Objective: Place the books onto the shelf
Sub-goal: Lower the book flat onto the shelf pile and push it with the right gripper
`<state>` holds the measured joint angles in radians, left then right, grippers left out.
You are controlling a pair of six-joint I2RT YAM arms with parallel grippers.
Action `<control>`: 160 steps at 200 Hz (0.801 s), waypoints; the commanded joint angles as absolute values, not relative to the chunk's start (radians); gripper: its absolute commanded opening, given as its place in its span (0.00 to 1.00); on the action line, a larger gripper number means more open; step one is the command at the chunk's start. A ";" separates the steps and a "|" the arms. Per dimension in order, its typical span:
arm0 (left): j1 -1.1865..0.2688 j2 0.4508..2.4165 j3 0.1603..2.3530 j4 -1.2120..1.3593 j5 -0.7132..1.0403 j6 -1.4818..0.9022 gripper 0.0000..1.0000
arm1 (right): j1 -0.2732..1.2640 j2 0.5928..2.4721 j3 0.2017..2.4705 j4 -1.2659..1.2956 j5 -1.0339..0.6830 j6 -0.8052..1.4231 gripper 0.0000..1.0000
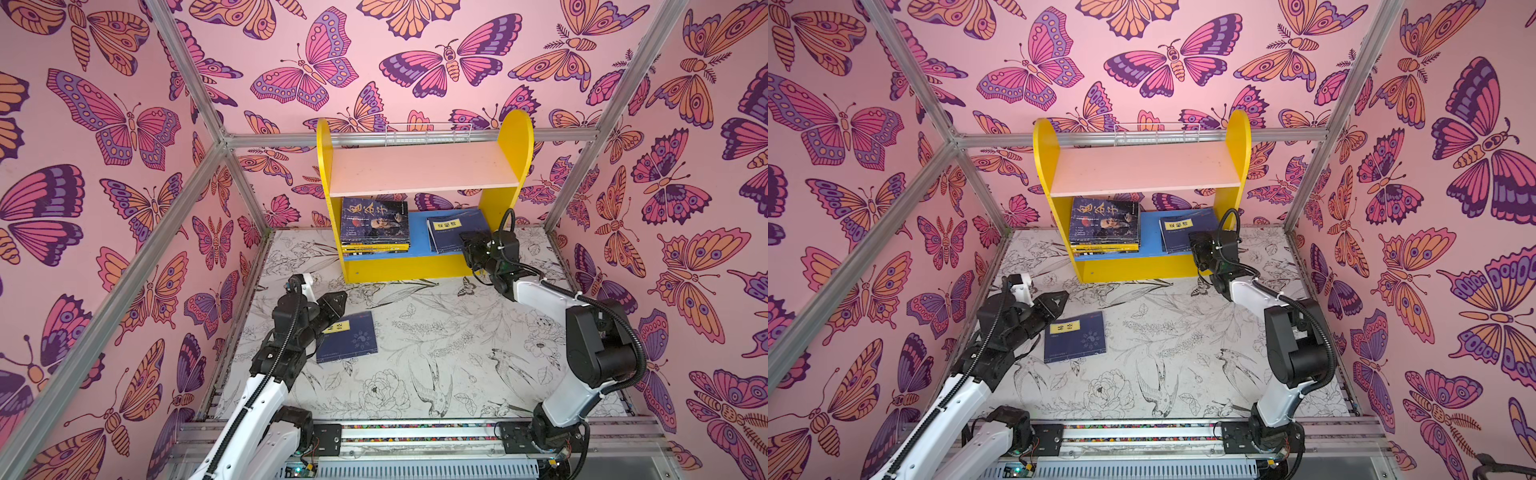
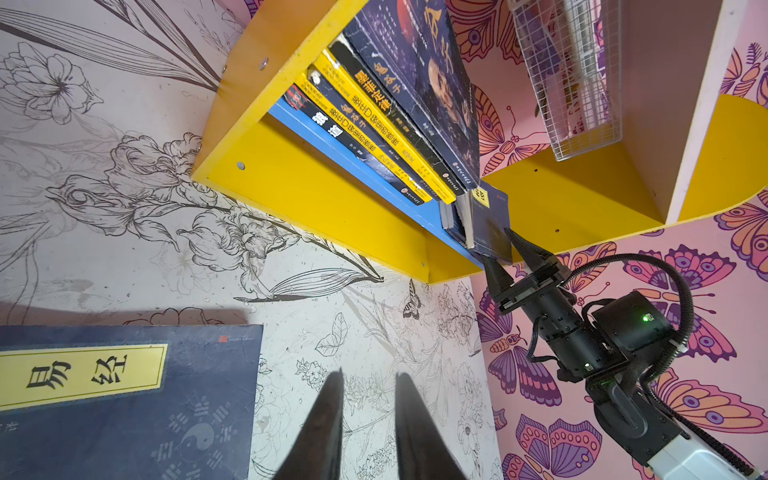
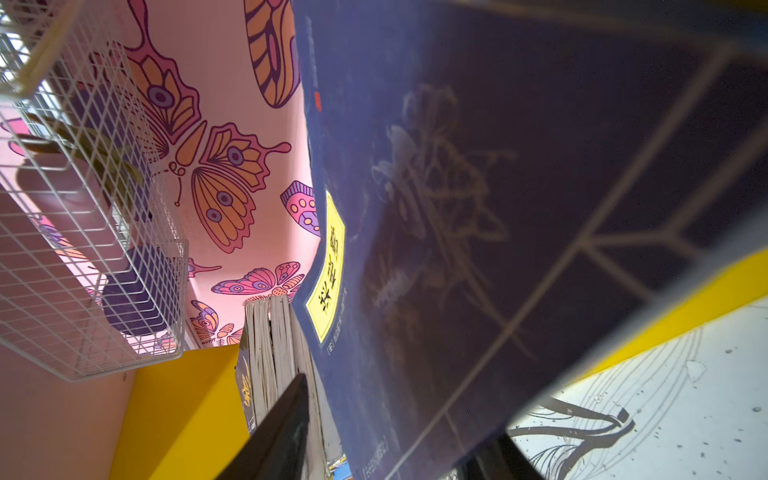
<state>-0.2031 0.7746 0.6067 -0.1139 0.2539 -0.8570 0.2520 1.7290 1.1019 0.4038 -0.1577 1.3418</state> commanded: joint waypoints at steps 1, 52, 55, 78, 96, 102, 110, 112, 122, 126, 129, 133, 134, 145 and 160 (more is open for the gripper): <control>-0.200 0.775 0.589 -0.129 0.259 -0.851 0.25 | 0.249 1.754 1.153 0.377 -0.184 1.325 0.55; -0.198 0.769 0.588 -0.126 0.259 -0.853 0.25 | 0.251 1.750 1.154 0.331 -0.186 1.333 0.72; -0.199 0.769 0.587 -0.127 0.259 -0.853 0.25 | 0.250 1.747 1.150 0.328 -0.185 1.333 0.73; -0.198 0.770 0.586 -0.126 0.259 -0.853 0.25 | 0.252 1.732 1.140 0.288 -0.186 1.316 0.79; -0.198 0.770 0.586 -0.127 0.261 -0.854 0.25 | 0.253 1.717 1.140 0.235 -0.183 1.280 0.80; -0.199 0.769 0.586 -0.126 0.260 -0.854 0.25 | 0.256 1.712 1.144 0.210 -0.180 1.268 0.79; -0.197 0.769 0.586 -0.126 0.259 -0.853 0.25 | 0.256 1.706 1.147 0.182 -0.178 1.251 0.79; -0.198 0.770 0.586 -0.126 0.259 -0.854 0.25 | 0.257 1.705 1.146 0.175 -0.176 1.245 0.79; -0.197 0.770 0.585 -0.125 0.259 -0.853 0.25 | 0.259 1.696 1.150 0.143 -0.170 1.222 0.78; -0.198 0.770 0.584 -0.125 0.259 -0.853 0.25 | 0.259 1.692 1.149 0.133 -0.168 1.212 0.78; -0.197 0.770 0.584 -0.125 0.259 -0.853 0.25 | 0.262 1.689 1.149 0.129 -0.167 1.204 0.77; -0.196 0.771 0.584 -0.124 0.259 -0.853 0.25 | 0.262 1.685 1.148 0.125 -0.166 1.193 0.77; -0.196 0.771 0.584 -0.124 0.259 -0.853 0.25 | 0.263 1.685 1.147 0.125 -0.166 1.190 0.77; -0.197 0.773 0.583 -0.120 0.259 -0.854 0.25 | 0.264 1.683 1.152 0.099 -0.170 1.171 0.75; -0.197 0.775 0.581 -0.118 0.262 -0.856 0.25 | 0.263 1.687 1.159 0.087 -0.180 1.152 0.71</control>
<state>-0.2031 0.7746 0.6029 -0.1131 0.2539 -0.8570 0.2562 1.7153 1.1381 0.1635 -0.1852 1.2209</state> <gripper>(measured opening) 0.252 0.742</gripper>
